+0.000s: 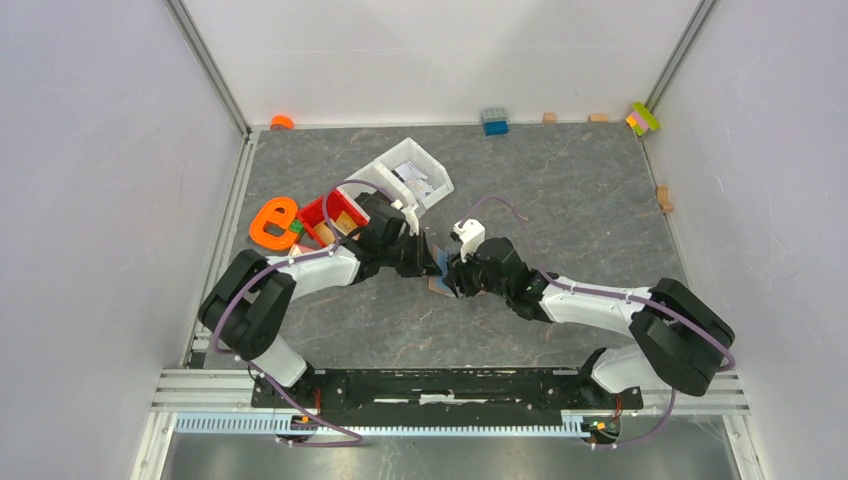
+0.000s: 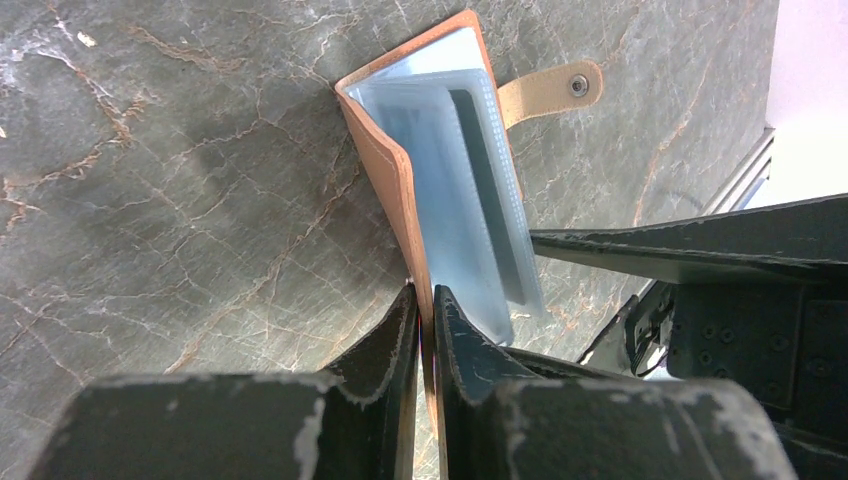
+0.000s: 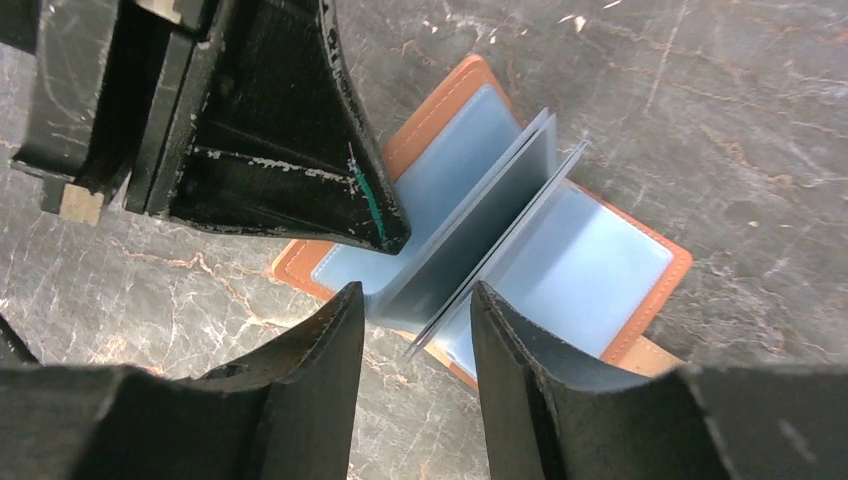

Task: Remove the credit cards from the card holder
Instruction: Open the card holder at the center of the board.

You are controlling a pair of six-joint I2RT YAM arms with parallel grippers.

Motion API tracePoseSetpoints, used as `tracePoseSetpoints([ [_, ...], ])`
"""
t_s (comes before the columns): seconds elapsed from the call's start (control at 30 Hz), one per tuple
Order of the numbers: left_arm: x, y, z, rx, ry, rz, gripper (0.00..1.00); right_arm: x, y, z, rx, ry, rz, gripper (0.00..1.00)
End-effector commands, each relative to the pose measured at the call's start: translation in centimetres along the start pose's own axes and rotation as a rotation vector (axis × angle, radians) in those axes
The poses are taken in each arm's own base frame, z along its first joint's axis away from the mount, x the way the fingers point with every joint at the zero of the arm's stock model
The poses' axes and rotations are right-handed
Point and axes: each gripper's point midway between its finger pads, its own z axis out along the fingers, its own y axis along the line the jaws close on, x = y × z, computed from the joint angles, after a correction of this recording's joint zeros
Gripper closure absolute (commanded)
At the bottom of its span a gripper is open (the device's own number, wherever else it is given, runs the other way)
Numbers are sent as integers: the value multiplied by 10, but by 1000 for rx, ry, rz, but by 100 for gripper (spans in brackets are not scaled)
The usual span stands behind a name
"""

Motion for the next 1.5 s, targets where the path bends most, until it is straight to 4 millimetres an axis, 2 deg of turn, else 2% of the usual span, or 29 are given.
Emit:
tracePoseSetpoints([
  [0.0, -10, -15, 0, 54, -12, 19, 84, -27, -15, -10, 89, -101, 5, 50],
  [0.1, -10, -15, 0, 56, -10, 20, 84, -27, -25, -14, 146, -108, 12, 38],
  [0.2, -10, -15, 1, 55, -7, 18, 84, -26, -30, -14, 179, -94, 15, 30],
  [0.43, -10, -15, 1, 55, -8, 19, 84, -23, -32, -10, 189, -65, 14, 24],
  [0.5, -10, -15, 0, 56, -8, 20, 84, -26, -30, -12, 180, -86, 15, 27],
  [0.63, -9, -14, 1, 53, -6, 17, 83, -27, -33, -16, 192, -104, 16, 39],
  [0.77, -9, -14, 2, 56, 0, 12, 74, -16, -41, -7, 216, -62, 53, 56],
  [0.87, -8, -11, 4, 60, 13, -8, 65, -3, -40, 7, 160, -7, 108, 70],
  [0.97, -8, -5, 5, 72, 23, -48, 58, 9, -35, 18, 76, 41, 164, 79],
  [1.13, -14, -4, -1, 117, -16, -82, 41, 15, -20, 24, -33, 64, 199, 81],
  [1.33, -19, -4, -8, 116, -52, -80, 29, 16, -17, 25, -58, 71, 195, 81],
  [1.47, -19, -6, -8, 140, -53, -84, 25, 16, -15, 26, -70, 72, 192, 81],
])
